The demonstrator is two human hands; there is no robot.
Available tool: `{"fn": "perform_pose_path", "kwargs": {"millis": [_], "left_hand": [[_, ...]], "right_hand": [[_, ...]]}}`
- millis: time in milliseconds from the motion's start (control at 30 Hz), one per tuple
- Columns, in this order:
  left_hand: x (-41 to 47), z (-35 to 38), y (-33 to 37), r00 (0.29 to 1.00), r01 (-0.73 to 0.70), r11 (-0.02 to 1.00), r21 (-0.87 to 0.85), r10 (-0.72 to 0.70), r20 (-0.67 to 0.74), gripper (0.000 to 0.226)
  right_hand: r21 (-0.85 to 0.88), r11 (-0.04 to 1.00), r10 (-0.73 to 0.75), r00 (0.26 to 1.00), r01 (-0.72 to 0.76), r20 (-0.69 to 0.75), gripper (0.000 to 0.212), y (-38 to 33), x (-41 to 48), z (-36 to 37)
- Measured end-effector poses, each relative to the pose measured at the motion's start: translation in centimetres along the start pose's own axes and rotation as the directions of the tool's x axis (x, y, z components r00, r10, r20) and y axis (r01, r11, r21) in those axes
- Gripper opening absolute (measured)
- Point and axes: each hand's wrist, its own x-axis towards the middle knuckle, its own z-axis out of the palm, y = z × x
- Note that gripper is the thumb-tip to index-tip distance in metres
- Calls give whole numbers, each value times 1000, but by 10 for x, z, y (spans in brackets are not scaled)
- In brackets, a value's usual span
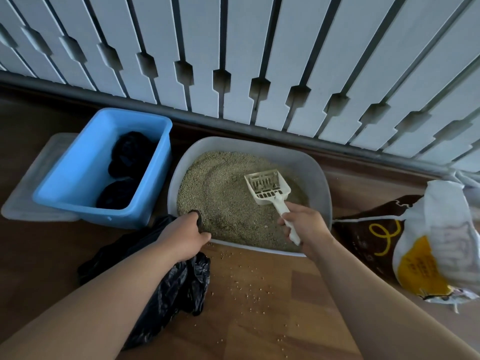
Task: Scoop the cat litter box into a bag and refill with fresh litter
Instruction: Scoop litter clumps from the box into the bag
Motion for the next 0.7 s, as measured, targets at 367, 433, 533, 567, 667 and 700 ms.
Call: {"fn": "perform_pose_path", "kwargs": {"millis": [367,433,533,567,667,700], "left_hand": [[-7,-10,-2,1000,24,999,-22,-24,10,23],[-6,-10,-8,999,33,999,-30,-33,14,22],[-6,-8,-15,999,48,999,-20,-48,8,31],[-6,-8,-17,999,49,999,-22,-49,7,38],[-6,-7,-20,999,37,999,-24,-37,5,43],[-5,-6,-21,1000,30,999,-16,-30,6,38]], "right_hand": [[-302,946,133,991,-118,29,32,-33,-3,34],[-356,933,82,996,-60,46,33,-33,7,50],[-367,930,44,997,-17,67,35,-29,19,67],[-366,930,41,997,-13,70,34,-27,22,72],[-304,953,24,998,-7,52,34,-16,24,75],[-259,966,11,999,0,43,38,-11,24,72]]}}
